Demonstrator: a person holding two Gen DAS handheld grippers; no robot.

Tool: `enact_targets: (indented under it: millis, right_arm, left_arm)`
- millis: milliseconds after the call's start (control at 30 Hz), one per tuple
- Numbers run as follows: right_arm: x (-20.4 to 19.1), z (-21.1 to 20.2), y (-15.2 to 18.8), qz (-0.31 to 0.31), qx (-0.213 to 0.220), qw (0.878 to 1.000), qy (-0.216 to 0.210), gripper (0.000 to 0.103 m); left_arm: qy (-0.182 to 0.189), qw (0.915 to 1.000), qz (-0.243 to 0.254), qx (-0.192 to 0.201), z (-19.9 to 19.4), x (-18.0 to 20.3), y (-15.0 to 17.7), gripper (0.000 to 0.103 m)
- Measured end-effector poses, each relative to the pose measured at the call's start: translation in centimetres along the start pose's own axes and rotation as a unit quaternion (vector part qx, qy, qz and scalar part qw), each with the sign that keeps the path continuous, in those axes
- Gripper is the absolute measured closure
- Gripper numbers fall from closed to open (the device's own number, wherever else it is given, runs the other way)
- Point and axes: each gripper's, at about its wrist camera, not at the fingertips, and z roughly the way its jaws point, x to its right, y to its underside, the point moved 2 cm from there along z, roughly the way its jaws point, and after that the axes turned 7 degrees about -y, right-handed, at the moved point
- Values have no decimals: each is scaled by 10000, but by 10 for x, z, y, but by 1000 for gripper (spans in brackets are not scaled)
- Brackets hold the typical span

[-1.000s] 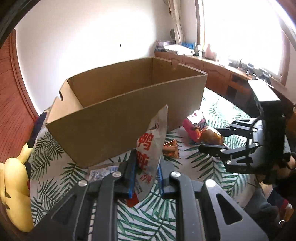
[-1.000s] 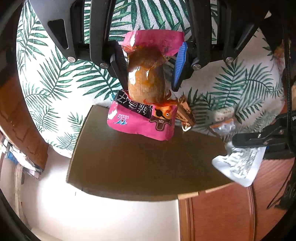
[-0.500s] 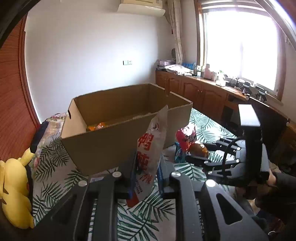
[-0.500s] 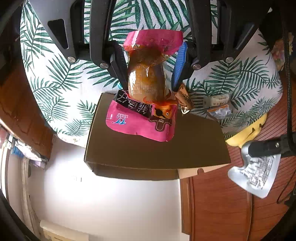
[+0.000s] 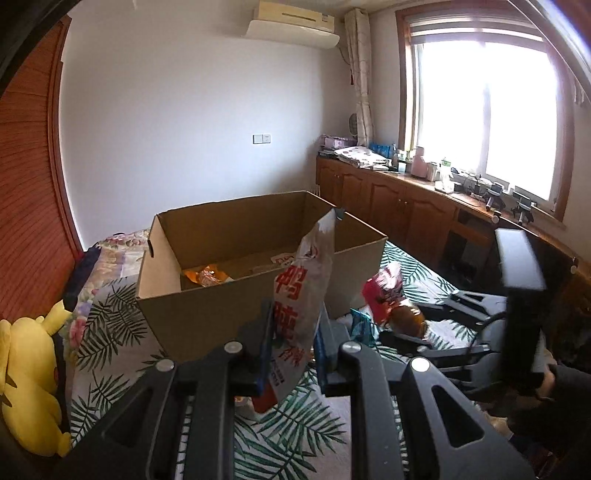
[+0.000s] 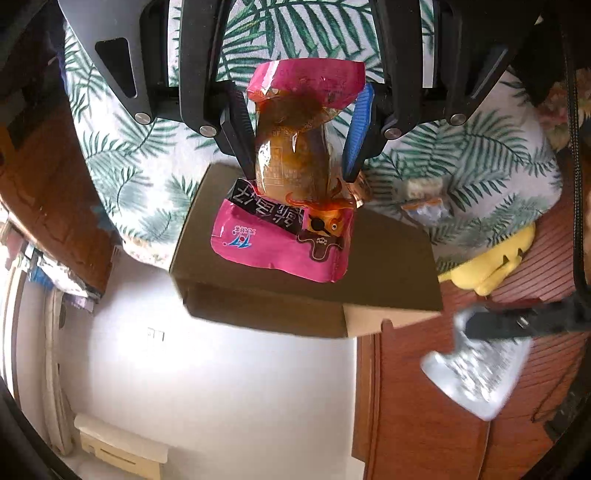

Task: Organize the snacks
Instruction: 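Carry the duck packet and the pink packet over the cardboard box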

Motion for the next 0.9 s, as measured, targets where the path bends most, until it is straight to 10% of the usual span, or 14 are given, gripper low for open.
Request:
enact_targets:
  millis: [900]
  right_arm:
    - [13,-6,-59,428,129,9987,-240,57]
  left_arm:
    - [22,9921,-1105,-591,86,-72,-36,86]
